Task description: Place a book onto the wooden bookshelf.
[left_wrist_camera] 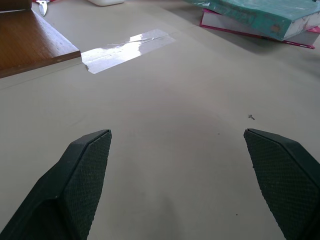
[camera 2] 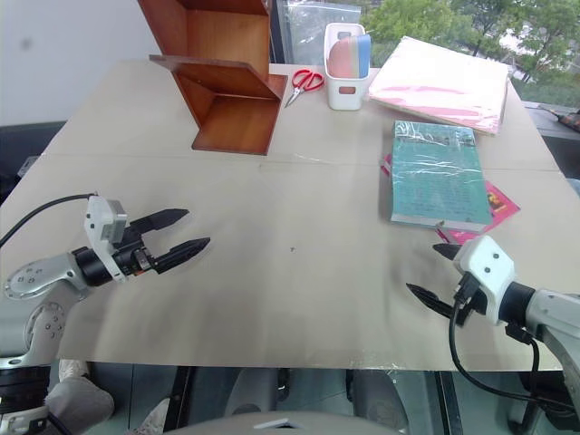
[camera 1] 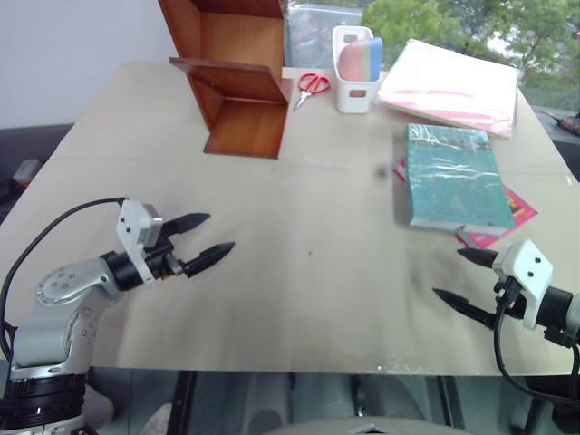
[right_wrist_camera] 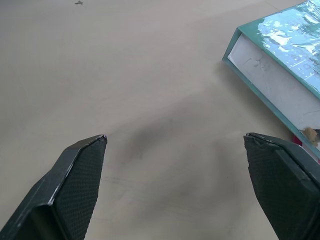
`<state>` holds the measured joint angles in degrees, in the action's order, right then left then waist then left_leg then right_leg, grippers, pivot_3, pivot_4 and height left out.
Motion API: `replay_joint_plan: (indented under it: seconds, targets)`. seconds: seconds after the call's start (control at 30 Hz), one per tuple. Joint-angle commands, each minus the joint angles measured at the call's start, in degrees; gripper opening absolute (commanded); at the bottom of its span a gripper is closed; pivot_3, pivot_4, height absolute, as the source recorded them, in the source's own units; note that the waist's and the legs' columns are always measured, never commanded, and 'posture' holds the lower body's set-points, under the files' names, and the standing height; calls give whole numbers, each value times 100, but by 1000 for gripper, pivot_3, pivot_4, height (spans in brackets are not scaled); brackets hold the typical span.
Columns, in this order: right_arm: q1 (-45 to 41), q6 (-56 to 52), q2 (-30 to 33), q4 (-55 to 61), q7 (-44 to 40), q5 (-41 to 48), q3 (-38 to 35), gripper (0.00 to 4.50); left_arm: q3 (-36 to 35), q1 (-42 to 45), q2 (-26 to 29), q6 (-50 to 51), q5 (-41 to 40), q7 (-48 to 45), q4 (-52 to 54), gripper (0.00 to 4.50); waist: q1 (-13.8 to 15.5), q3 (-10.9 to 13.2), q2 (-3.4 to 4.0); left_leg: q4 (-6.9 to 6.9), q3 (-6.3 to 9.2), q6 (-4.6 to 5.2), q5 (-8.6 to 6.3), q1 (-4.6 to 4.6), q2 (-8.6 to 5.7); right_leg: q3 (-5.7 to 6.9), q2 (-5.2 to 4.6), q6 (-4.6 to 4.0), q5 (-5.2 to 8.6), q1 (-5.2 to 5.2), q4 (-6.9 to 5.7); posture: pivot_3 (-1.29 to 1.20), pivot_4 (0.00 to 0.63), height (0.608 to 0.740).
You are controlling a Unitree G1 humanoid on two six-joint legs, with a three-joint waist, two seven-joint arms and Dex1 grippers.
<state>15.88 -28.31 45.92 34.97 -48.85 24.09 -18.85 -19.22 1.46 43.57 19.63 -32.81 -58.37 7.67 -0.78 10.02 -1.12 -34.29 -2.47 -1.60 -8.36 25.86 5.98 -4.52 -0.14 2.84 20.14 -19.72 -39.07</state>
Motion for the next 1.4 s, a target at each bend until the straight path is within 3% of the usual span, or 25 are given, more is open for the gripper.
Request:
replay_joint_plan:
  seconds: [0.03, 0.23, 0.27, 0.33, 0.37, 0.57, 0.6, 0.83, 1.03, 1.2, 1.4]
  targets:
    - [-179, 92, 45, 112, 52, 9, 13, 4500, -64, 119, -10, -78, -84, 33, 157, 4451, -1, 0, 0, 0, 0, 0, 0, 0, 0, 0, 0, 0, 0, 0, 0, 0, 150, 740]
    - [-1035, -834, -68, 432, 497, 844, 19, 4500, 201, 441, -193, -61, -56, 148, 417, 4451, 1, 0, 0, -7, 1, 0, 0, -2, 0, -1, 0, 1, -1, 1, -5, 0, 150, 740]
    - [-1306, -980, -94, 394, 557, 1054, 23, 4254, 263, 475, -216, -75, -32, 165, 473, 4486, -2, 0, 0, -6, 1, 0, 0, -2, 0, -1, 0, 1, -1, 1, -5, 0, 150, 740]
    - [-1915, -1237, -160, 132, 785, 1223, 72, 3659, 346, 544, -291, -43, -65, 213, 580, 4500, -16, 0, 1, -6, -1, -1, 1, -2, 1, -5, 3, 1, -2, 1, -11, 0, 150, 740]
    - [-2172, -1277, -141, -56, 909, 1087, 139, 3155, 389, 574, -318, -21, -81, 233, 626, 4500, -10, 0, 0, -7, -2, -1, 1, -2, 1, -5, 3, 0, -2, 0, -15, 0, 150, 740]
    - [-4180, -492, 268, -2578, 1230, -836, 1548, 299, 602, 811, -415, -4, -84, 305, 758, 4500, -7, 1, 2, -17, -9, 1, 0, -3, 1, -9, 2, 0, -2, -2, -21, 0, 150, 740]
    - [-4527, -272, 255, -3090, 1214, -1112, 1771, 82, 621, 826, -425, 7, -87, 318, 791, 4500, -10, 1, 2, -16, -12, 1, 1, -2, 0, -12, 2, 0, -2, -8, -27, 0, 150, 740]
    - [-6570, 1326, -264, -6453, 1104, -2406, 2751, 82, 681, 737, -512, 101, -124, 463, 1114, 4500, -24, 5, 8, -12, -25, -11, 8, -1, 2, -20, 2, -5, 1, -15, -30, 0, 150, 740]
    - [-7308, 2779, -567, -8471, 793, -3202, 3350, 82, 735, 647, -548, 116, -119, 553, 1270, 4500, -5, 7, 9, -13, -29, -14, 10, -3, 2, -23, 2, -5, 1, -19, -34, 0, 150, 740]
    - [-6940, 3329, -501, -8434, -370, -3049, 3303, 82, 664, 542, -528, 120, -152, 606, 1343, 4500, -19, 3, 6, -16, -30, -10, 8, -17, 4, -23, 1, -5, 0, -3, -36, 0, 150, 740]
    - [-6776, 3318, -276, -8048, -328, -2760, 2674, 82, 766, 646, -550, 96, -143, 588, 1237, 4500, 7, 3, 6, -30, -22, -5, 5, -21, 5, -16, 2, -6, 1, -2, -68, 0, 150, 740]
